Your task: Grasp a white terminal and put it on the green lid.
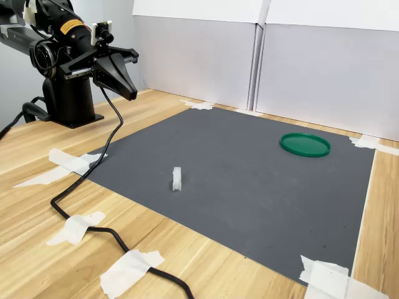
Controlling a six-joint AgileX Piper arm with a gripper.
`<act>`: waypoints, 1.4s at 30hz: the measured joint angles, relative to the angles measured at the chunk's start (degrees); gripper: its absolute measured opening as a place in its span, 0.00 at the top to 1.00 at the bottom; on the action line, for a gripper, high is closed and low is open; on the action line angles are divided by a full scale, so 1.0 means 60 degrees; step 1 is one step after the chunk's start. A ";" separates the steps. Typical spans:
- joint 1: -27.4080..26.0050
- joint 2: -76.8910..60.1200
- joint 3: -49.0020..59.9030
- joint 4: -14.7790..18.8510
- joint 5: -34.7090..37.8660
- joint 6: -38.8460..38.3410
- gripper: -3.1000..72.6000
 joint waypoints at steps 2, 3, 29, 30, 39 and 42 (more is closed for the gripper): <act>0.0000 0.0000 0.0000 0.0000 0.0000 0.0000 0.98; 0.0000 0.0000 0.0000 0.0000 0.0000 0.0000 0.98; 0.0000 0.3630 -0.4932 -0.0328 0.3322 -0.0614 0.98; 0.0000 0.3920 -0.5279 -0.0370 0.3607 -0.0711 0.98; 0.0000 0.6461 -0.7702 -0.0507 0.5805 -0.2445 0.98; 0.0000 0.7563 -0.8344 -0.0215 0.6533 -0.2842 0.94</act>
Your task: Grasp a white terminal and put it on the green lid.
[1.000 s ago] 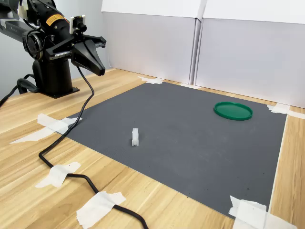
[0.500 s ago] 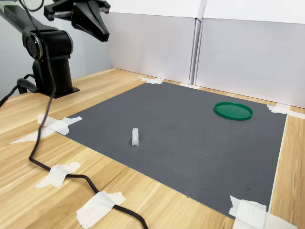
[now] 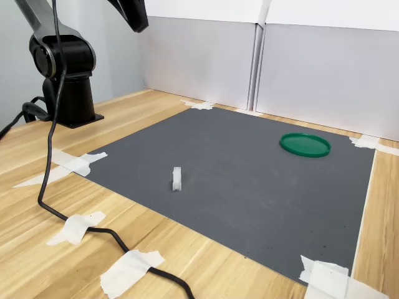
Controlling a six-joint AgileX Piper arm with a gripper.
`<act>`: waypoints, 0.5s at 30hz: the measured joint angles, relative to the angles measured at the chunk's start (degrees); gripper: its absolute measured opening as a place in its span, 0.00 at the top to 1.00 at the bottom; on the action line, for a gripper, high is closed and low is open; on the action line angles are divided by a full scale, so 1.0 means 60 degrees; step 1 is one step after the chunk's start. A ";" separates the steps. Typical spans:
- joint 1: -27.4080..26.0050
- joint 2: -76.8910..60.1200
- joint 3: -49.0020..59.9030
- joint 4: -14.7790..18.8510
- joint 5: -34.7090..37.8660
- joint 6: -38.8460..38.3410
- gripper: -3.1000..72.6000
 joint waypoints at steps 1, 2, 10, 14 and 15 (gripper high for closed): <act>0.0000 0.0404 -0.0216 0.0086 0.0237 -0.0128 0.91; 0.0000 0.0788 -0.0420 0.0242 0.0414 -0.0234 0.89; 0.0000 0.2705 -0.1542 0.0635 0.0941 -0.1053 0.32; 0.0000 0.3320 -0.1582 0.0559 0.0790 -0.1209 0.06; 0.0000 0.3472 -0.1582 0.0551 0.0725 -0.1252 0.04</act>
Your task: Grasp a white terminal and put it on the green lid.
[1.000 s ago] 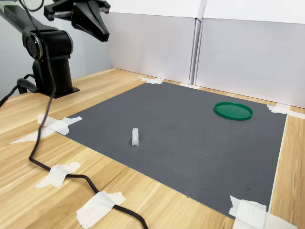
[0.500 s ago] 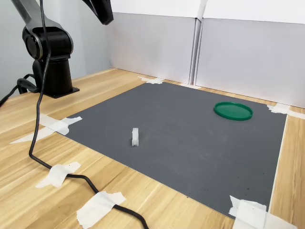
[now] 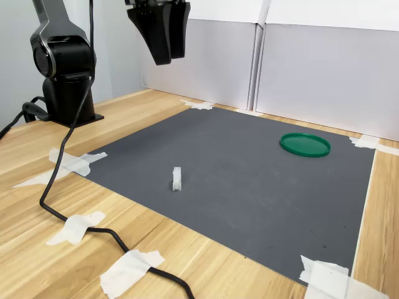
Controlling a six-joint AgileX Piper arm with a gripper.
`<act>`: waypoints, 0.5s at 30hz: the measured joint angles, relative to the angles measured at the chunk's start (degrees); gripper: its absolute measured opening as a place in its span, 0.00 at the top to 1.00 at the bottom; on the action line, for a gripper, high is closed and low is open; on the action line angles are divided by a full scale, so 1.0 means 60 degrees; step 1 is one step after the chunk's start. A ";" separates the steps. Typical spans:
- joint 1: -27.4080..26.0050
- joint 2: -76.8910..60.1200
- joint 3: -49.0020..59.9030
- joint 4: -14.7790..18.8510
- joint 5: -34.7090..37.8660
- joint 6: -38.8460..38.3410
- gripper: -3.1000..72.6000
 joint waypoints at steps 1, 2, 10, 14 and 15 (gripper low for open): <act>-0.0015 0.0160 0.0000 -0.0008 -0.0045 -0.0026 0.03; -0.0072 0.0330 0.0000 0.0022 -0.0115 -0.0046 0.02; -0.1344 0.1503 -0.0045 0.0246 -0.0640 -0.1215 0.01; -0.1792 0.2266 -0.0094 0.0236 -0.0835 -0.1759 0.01; -0.1842 0.2495 -0.0094 0.0236 -0.0900 -0.1817 0.01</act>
